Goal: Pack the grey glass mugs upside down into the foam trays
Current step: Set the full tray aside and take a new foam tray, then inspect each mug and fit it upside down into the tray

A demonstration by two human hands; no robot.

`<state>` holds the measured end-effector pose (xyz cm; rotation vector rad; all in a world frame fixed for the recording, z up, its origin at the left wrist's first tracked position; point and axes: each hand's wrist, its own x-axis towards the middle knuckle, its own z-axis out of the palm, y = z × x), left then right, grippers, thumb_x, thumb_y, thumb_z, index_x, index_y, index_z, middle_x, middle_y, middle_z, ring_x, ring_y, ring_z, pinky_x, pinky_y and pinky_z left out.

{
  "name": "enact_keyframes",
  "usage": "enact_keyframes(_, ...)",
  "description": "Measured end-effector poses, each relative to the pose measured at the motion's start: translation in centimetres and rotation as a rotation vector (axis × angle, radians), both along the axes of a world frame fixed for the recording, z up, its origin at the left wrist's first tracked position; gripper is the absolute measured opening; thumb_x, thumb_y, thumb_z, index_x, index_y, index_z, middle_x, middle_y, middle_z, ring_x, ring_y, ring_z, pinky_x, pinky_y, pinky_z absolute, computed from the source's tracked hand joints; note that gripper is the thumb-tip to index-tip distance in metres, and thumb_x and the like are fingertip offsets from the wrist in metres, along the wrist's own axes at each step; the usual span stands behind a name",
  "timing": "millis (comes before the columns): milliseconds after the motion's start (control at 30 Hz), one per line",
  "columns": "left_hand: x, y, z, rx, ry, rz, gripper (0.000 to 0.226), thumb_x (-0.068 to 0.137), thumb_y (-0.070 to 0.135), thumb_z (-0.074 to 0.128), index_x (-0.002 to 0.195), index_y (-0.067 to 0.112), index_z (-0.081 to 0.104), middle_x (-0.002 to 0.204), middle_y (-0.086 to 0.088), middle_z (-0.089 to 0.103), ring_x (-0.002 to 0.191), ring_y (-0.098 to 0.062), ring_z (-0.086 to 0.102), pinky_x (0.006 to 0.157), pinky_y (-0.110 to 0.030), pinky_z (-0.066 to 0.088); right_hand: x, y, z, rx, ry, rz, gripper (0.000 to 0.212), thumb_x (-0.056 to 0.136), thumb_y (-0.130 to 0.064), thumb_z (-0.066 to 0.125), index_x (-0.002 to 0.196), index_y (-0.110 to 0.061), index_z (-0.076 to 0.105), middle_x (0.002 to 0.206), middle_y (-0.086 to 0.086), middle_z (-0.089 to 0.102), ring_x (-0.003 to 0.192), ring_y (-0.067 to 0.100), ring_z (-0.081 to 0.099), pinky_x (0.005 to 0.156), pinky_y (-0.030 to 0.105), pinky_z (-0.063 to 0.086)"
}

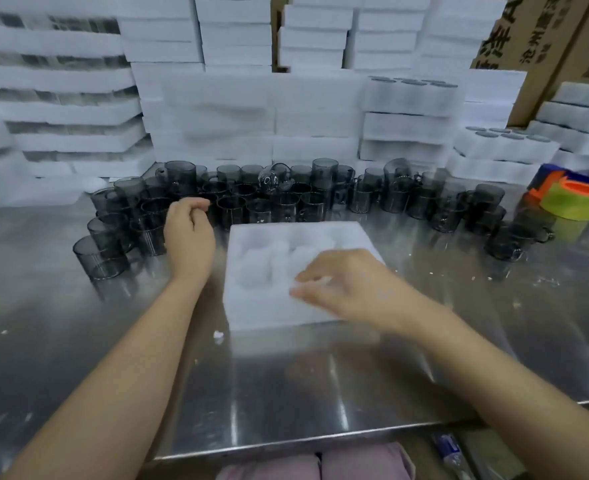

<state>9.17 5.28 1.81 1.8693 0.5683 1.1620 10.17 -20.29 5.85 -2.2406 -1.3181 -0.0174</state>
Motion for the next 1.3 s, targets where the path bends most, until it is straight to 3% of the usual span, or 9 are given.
enact_keyframes(100, 0.1, 0.3, 0.0, 0.22, 0.339, -0.103, 0.031, 0.101, 0.024, 0.034, 0.1, 0.012, 0.062, 0.109, -0.001, 0.053, 0.09, -0.016, 0.051, 0.078, -0.031, 0.037, 5.3, -0.2, 2.9, 0.677, 0.51, -0.072, 0.035, 0.088, -0.048, 0.054, 0.089, -0.021, 0.077, 0.088, -0.001, 0.075, 0.087, 0.017, 0.071, 0.084, 0.03, 0.055)
enact_keyframes(200, -0.3, -0.5, 0.6, 0.299, 0.443, -0.145, 0.045, 0.102, 0.035, 0.028, 0.095, 0.005, 0.062, 0.095, -0.005, 0.054, 0.085, -0.02, 0.05, 0.07, -0.034, 0.034, 10.6, 0.1, 0.3, 1.178, 0.44, -0.593, 0.022, 0.092, -0.008, 0.049, 0.099, -0.003, 0.069, 0.08, 0.011, 0.068, 0.075, 0.02, 0.064, 0.071, 0.025, 0.052)
enact_keyframes(300, -0.5, -1.0, 1.5, 0.275, 0.513, -0.193, 0.051, 0.101, 0.043, 0.03, 0.096, 0.003, 0.062, 0.096, -0.013, 0.062, 0.09, -0.027, 0.056, 0.073, -0.04, 0.041, 14.3, 0.3, -5.0, 0.932, 0.423, -0.848, 0.029, 0.092, 0.002, 0.045, 0.115, -0.002, 0.062, 0.09, 0.009, 0.065, 0.072, 0.014, 0.056, 0.062, 0.017, 0.046)
enact_keyframes(433, -0.9, -1.2, 2.1, 0.194, 0.656, -0.309, 0.031, 0.096, 0.049, 0.044, 0.105, 0.025, 0.061, 0.102, 0.008, 0.063, 0.094, -0.015, 0.058, 0.072, -0.031, 0.042, 17.3, 1.2, -5.4, 0.593, 0.265, -0.606, 0.023, 0.093, -0.011, 0.059, 0.116, -0.009, 0.063, 0.092, -0.001, 0.063, 0.076, 0.009, 0.056, 0.071, 0.016, 0.043)
enact_keyframes(600, -1.2, -1.5, 2.8, 0.3, 0.825, -0.313, 0.029, 0.096, 0.032, 0.048, 0.122, 0.022, 0.054, 0.115, -0.001, 0.06, 0.101, -0.022, 0.056, 0.084, -0.035, 0.046, 17.5, 3.5, -5.3, 0.353, 0.065, -0.277, 0.051, 0.087, 0.0, 0.065, 0.136, -0.003, 0.051, 0.125, 0.018, 0.05, 0.101, 0.012, 0.051, 0.088, 0.0, 0.033)
enact_keyframes(733, -1.5, -1.5, 3.2, 0.36, 0.889, -0.291, 0.022, 0.094, 0.029, 0.047, 0.11, 0.016, 0.057, 0.105, -0.004, 0.062, 0.093, -0.023, 0.058, 0.079, -0.036, 0.049, 18.0, 4.9, -4.6, 0.208, 0.282, -0.243, 0.044, 0.093, -0.002, 0.057, 0.136, -0.004, 0.049, 0.138, 0.019, 0.048, 0.11, 0.02, 0.056, 0.088, 0.01, 0.044)
enact_keyframes(900, -1.5, -1.6, 3.0, 0.338, 0.9, -0.267, 0.036, 0.093, 0.024, 0.043, 0.128, 0.018, 0.051, 0.117, -0.008, 0.06, 0.099, -0.026, 0.057, 0.078, -0.035, 0.047, 18.2, 3.7, -5.7, 0.442, 0.308, -0.302, 0.016, 0.086, -0.008, 0.069, 0.09, -0.015, 0.056, 0.087, 0.004, 0.061, 0.081, 0.013, 0.057, 0.072, 0.01, 0.044)
enact_keyframes(1100, -1.2, -2.2, 2.5, 0.254, 0.784, -0.231, 0.038, 0.093, 0.017, 0.045, 0.13, 0.023, 0.053, 0.113, -0.003, 0.06, 0.095, -0.023, 0.058, 0.081, -0.034, 0.048, 15.8, 2.7, -2.0, 0.953, 0.631, -0.273, 0.017, 0.091, 0.0, 0.06, 0.082, -0.012, 0.051, 0.096, 0.011, 0.055, 0.093, 0.031, 0.058, 0.086, 0.039, 0.054)
enact_keyframes(1300, -0.4, -3.3, 1.4, 0.135, 0.575, -0.042, 0.04, 0.093, 0.022, 0.05, 0.133, 0.017, 0.053, 0.125, -0.006, 0.061, 0.113, -0.029, 0.055, 0.095, -0.038, 0.045, 11.1, 3.5, 2.3, 0.846, 0.221, -0.164, 0.032, 0.069, -0.001, 0.082, 0.078, -0.025, 0.064, 0.116, -0.009, 0.06, 0.11, 0.011, 0.061, 0.092, 0.025, 0.049)
